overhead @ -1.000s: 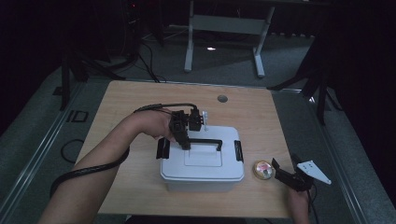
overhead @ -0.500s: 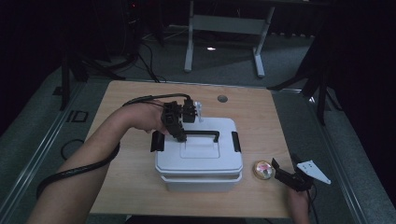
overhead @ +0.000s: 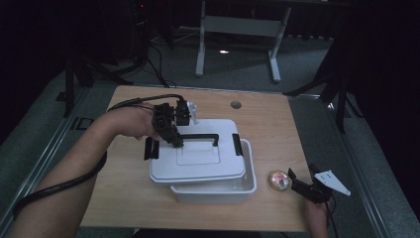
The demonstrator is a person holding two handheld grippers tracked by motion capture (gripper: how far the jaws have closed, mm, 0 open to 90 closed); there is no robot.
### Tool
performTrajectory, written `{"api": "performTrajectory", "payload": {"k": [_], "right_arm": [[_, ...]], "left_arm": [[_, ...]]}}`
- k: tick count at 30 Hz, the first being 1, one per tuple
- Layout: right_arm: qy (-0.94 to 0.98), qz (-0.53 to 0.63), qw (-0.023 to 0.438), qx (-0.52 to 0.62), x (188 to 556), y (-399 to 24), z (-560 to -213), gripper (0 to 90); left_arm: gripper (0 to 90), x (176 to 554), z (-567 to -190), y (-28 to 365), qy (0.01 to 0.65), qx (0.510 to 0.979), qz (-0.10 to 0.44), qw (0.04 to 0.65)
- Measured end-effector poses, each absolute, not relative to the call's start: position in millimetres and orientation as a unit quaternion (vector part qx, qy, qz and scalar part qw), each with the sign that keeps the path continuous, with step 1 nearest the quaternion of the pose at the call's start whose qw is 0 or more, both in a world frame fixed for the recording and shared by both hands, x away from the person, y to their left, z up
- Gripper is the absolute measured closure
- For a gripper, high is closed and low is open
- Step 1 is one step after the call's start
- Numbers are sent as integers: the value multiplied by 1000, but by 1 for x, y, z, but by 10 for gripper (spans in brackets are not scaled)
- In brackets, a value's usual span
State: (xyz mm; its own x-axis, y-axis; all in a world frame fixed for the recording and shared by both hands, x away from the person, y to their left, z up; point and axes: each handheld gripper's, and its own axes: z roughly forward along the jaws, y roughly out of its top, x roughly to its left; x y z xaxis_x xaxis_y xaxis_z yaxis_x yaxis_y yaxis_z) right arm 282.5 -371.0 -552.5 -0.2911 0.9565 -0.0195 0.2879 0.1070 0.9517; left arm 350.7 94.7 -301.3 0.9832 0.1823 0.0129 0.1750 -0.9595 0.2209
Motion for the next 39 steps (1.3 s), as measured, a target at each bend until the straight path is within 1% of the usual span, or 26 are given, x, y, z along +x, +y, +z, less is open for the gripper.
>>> {"api": "performTrajectory", "payload": {"k": [5, 6, 11, 16, 17, 22, 23, 24, 27, 29, 30, 33, 35, 36, 39], "right_arm": [[653, 468, 357, 477, 283, -371, -552, 135], [653, 468, 357, 477, 283, -371, -552, 135], [653, 467, 358, 478, 283, -371, -552, 135], [653, 465, 359, 478, 283, -371, -553, 135], [653, 465, 359, 478, 283, -371, -553, 135], [654, 464, 358, 479, 283, -370, -552, 135], [654, 464, 358, 479, 283, -370, -552, 135], [654, 464, 358, 479, 283, -370, -552, 135], [654, 463, 357, 480, 283, -370, -552, 135], [654, 463, 357, 480, 283, -370, -552, 135], [654, 463, 357, 480, 283, -370, -552, 135], [655, 461, 357, 480, 283, -370, -552, 135], [655, 462, 358, 480, 283, -369, -552, 135], [656, 461, 358, 480, 283, -369, -552, 135], [655, 461, 358, 480, 284, -369, -552, 135]], "left_arm": [[833, 348, -300, 110, 103, 988, 21, 110], [833, 348, -300, 120, 110, 988, 21, 110], [833, 345, -300, 139, 128, 985, 27, 112], [833, 337, -300, 167, 154, 981, 30, 116], [833, 337, -300, 167, 154, 981, 30, 116], [833, 329, -299, 200, 182, 976, 30, 119], [833, 329, -299, 200, 182, 976, 30, 119], [833, 327, -300, 211, 194, 973, 31, 119], [833, 324, -302, 226, 209, 970, 28, 120], [833, 322, -303, 230, 210, 970, 29, 118], [833, 319, -304, 243, 221, 968, 27, 119], [833, 315, -309, 260, 238, 963, 26, 121], [833, 314, -311, 265, 243, 962, 29, 119], [833, 312, -316, 275, 254, 960, 24, 118], [832, 310, -324, 286, 265, 956, 21, 120]]}}
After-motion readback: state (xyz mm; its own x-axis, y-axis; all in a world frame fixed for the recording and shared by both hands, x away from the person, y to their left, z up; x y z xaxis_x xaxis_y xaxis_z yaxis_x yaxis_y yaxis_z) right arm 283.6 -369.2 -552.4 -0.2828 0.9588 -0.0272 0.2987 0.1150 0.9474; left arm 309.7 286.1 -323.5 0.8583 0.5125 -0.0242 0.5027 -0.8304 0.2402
